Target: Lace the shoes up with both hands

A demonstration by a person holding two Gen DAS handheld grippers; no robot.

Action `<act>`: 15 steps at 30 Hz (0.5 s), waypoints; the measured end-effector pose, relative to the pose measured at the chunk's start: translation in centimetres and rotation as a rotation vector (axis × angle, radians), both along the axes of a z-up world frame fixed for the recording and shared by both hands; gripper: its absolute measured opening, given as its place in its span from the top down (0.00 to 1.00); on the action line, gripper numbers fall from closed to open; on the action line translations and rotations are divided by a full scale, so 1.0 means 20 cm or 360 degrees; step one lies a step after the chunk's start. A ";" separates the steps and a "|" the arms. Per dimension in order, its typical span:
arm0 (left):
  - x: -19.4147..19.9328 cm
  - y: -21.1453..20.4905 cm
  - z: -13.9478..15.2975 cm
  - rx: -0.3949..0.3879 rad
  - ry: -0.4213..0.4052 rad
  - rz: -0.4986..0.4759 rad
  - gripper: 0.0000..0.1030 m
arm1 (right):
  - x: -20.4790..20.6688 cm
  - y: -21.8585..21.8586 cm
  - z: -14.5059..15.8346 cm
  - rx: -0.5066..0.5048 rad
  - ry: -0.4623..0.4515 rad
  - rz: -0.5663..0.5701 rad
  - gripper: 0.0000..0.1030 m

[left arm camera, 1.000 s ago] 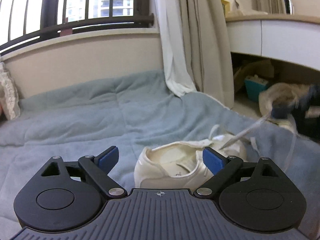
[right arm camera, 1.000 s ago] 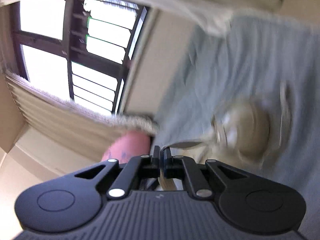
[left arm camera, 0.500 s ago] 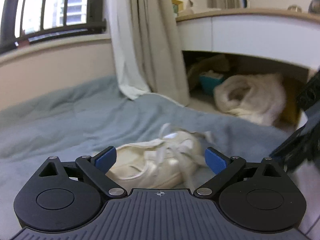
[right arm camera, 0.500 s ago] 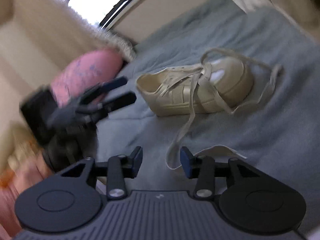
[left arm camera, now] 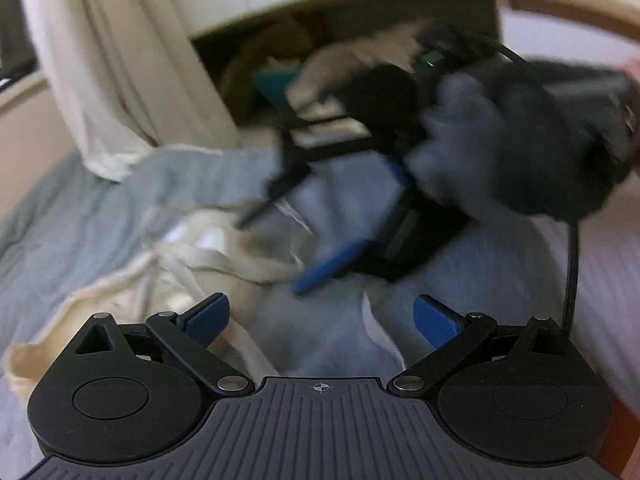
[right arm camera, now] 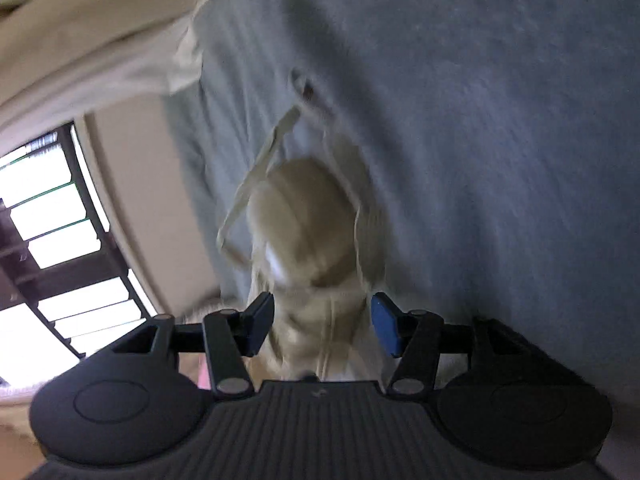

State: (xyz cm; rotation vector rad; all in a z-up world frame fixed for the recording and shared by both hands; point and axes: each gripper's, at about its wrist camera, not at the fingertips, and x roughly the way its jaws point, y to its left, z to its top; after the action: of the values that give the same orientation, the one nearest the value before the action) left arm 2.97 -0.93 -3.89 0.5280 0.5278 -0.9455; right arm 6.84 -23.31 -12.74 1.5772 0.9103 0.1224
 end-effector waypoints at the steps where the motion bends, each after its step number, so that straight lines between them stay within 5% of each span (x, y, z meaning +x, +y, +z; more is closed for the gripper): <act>1: 0.00 0.00 -0.02 0.0008 0.0022 -0.0002 0.02 | 0.01 0.00 0.00 -0.0038 -0.0004 -0.0001 0.57; 3: 0.01 0.02 -0.03 -0.0006 0.0069 -0.0004 0.02 | 0.02 -0.01 0.01 -0.0099 -0.0062 0.0006 0.77; 4: 0.02 0.02 -0.04 -0.0007 0.0082 0.0001 0.02 | 0.02 -0.01 0.02 -0.0143 -0.0124 0.0009 0.96; 9: 0.04 0.05 -0.06 0.0017 0.0086 0.0094 0.02 | -0.02 -0.11 0.26 -0.0692 -0.0391 -0.0020 0.96; 12: 0.05 0.10 0.00 -0.0086 0.0040 0.0195 0.02 | -0.04 -0.14 0.36 -0.0952 -0.0420 0.0041 0.78; 15: 0.07 0.17 0.09 -0.0218 -0.0018 0.0362 0.02 | -0.12 -0.10 0.47 -0.1427 -0.0573 0.0135 0.77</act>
State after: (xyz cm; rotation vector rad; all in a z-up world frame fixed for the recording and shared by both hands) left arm 4.46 2.37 -2.10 0.3418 0.4976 -0.7545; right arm 4.52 -25.22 -3.26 0.6536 0.6080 0.0417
